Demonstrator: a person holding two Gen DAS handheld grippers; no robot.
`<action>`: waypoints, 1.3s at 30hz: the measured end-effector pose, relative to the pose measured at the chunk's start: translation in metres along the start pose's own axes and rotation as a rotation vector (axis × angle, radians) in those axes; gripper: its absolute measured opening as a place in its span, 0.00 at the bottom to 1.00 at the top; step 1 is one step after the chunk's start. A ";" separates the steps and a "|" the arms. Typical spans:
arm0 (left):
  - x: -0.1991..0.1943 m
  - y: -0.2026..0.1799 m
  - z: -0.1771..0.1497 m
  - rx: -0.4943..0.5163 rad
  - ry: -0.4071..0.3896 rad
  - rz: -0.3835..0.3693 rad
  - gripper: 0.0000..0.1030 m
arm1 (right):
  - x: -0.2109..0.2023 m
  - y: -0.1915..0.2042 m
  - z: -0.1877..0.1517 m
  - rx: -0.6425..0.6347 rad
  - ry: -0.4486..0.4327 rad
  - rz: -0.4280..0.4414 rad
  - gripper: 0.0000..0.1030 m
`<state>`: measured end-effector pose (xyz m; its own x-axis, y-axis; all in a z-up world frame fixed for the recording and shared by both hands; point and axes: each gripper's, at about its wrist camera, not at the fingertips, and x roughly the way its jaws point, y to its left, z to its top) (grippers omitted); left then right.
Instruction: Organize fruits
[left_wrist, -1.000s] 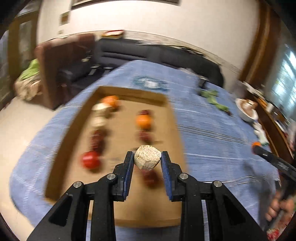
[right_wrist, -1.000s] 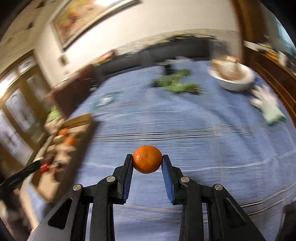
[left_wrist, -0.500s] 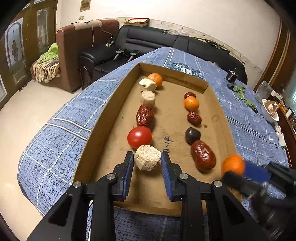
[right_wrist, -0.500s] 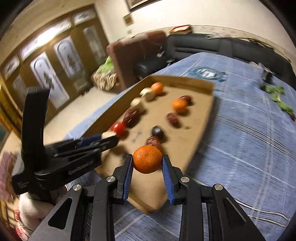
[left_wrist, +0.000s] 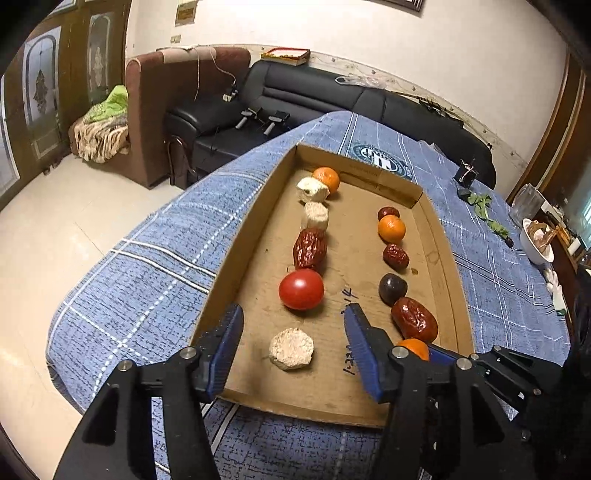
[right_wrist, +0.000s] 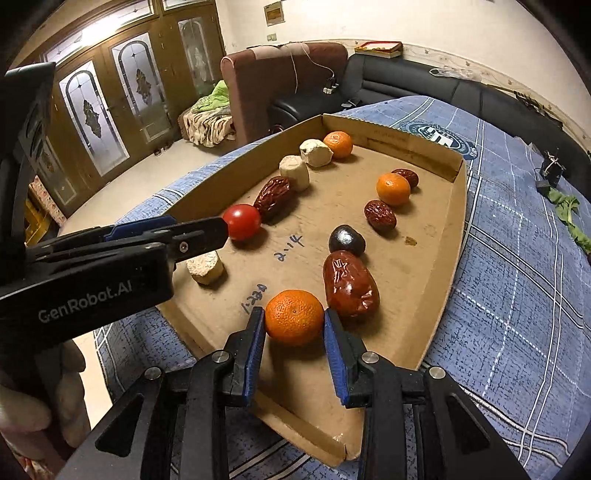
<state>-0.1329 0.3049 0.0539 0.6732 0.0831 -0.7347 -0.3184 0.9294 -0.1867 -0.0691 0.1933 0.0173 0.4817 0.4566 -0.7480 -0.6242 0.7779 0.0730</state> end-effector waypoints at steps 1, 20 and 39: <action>-0.003 -0.002 0.000 0.008 -0.011 0.006 0.55 | -0.004 -0.001 -0.001 0.004 -0.007 0.006 0.35; -0.060 -0.062 -0.005 0.125 -0.214 0.177 0.86 | -0.094 -0.059 -0.049 0.255 -0.239 -0.067 0.41; -0.056 -0.106 -0.021 0.247 -0.231 0.206 0.91 | -0.103 -0.060 -0.063 0.254 -0.268 -0.166 0.57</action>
<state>-0.1505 0.1940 0.1009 0.7536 0.3292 -0.5689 -0.3114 0.9411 0.1320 -0.1198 0.0720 0.0488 0.7273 0.3860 -0.5675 -0.3687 0.9171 0.1513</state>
